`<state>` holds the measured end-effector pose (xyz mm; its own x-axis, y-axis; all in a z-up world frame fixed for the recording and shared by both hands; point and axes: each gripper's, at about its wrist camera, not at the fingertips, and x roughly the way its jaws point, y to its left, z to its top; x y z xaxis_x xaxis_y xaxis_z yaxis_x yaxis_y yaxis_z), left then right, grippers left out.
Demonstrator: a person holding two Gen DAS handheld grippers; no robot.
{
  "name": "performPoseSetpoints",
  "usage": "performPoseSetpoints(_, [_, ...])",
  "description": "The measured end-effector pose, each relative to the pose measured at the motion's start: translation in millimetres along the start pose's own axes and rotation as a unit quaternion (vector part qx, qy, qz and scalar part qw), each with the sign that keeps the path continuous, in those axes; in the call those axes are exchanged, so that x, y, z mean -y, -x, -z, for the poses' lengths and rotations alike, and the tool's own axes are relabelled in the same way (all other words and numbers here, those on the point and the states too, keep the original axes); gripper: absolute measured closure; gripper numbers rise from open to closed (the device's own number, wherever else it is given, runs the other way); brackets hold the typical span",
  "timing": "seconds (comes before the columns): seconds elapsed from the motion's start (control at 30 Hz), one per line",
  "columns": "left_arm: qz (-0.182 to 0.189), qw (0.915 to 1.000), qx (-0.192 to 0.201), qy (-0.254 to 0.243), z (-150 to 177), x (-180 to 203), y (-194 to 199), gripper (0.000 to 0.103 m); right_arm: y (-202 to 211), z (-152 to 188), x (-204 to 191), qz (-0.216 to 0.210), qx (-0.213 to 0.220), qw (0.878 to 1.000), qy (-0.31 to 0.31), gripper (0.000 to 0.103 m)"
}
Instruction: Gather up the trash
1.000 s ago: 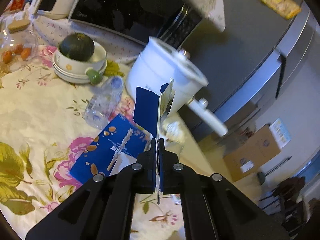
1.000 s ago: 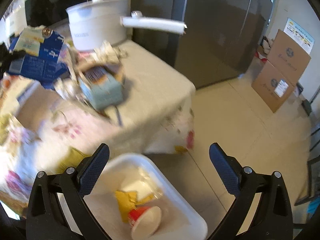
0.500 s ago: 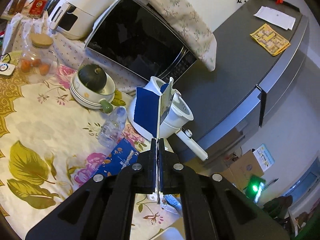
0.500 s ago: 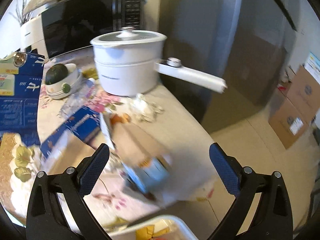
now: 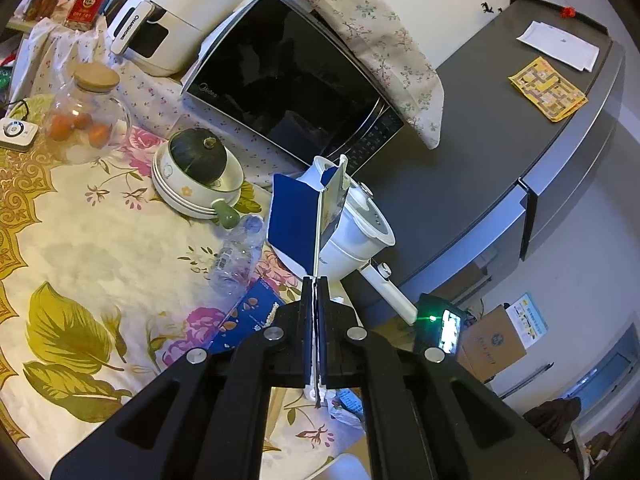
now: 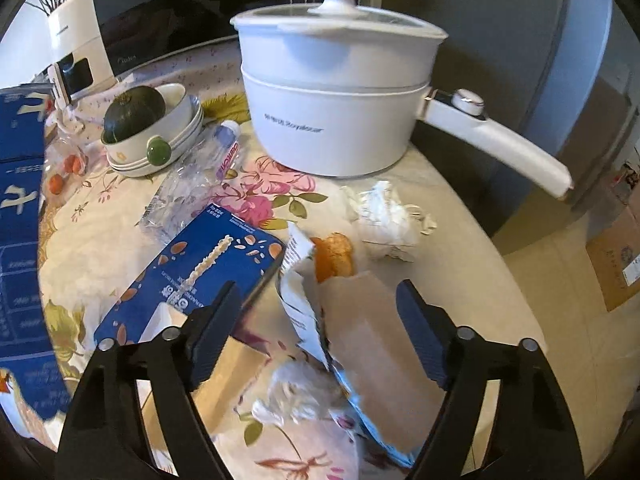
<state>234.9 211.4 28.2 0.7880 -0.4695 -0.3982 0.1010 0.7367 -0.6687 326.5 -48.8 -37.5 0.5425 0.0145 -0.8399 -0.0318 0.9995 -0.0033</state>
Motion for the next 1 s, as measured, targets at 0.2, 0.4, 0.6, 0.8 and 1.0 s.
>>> performPoseSetpoints(0.2, [-0.004,1.0000,-0.003,0.006,-1.0,-4.9,-2.4,0.101,-23.8,-1.6,-7.9,-0.021,-0.042,0.999,0.001,0.084])
performPoseSetpoints(0.4, [-0.006,0.9999,-0.001,0.009,-2.6,-8.0,-1.0,0.101,-10.8,-3.2,-8.8,-0.037,-0.013,0.999,0.003,0.095])
performPoseSetpoints(0.6, [-0.002,0.9999,0.005,0.010,-3.0,-6.4,2.0,0.101,25.3,-14.8,-1.1,-0.046,0.044,0.998,-0.018,0.095])
performPoseSetpoints(0.8, [0.002,1.0000,0.007,0.002,-1.2,0.5,5.2,0.101,62.1,-13.6,3.1,-0.039,0.090,0.995,-0.016,0.095])
performPoseSetpoints(1.0, [0.009,0.9999,0.007,-0.013,2.8,13.0,10.0,0.101,98.7,8.9,17.7,-0.045,0.127,0.990,-0.029,0.095])
